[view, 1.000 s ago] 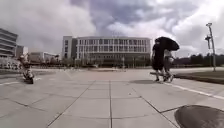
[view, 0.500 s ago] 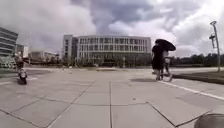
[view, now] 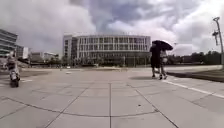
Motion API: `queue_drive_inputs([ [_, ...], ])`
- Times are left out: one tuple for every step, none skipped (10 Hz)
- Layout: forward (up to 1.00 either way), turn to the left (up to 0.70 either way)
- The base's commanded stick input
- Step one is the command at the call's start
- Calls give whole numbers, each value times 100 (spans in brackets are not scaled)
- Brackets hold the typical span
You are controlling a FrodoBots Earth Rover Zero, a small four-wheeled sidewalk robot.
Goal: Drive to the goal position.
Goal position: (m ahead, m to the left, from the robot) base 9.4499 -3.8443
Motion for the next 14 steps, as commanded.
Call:
queue_drive_inputs([
  [70, 0],
  [70, 0],
  [70, 0],
  [70, 0],
  [70, 0],
  [70, 0],
  [70, 0],
  [70, 0],
  [70, 0],
  [70, 0],
  [70, 0],
  [70, 0],
  [70, 0],
  [70, 0],
])
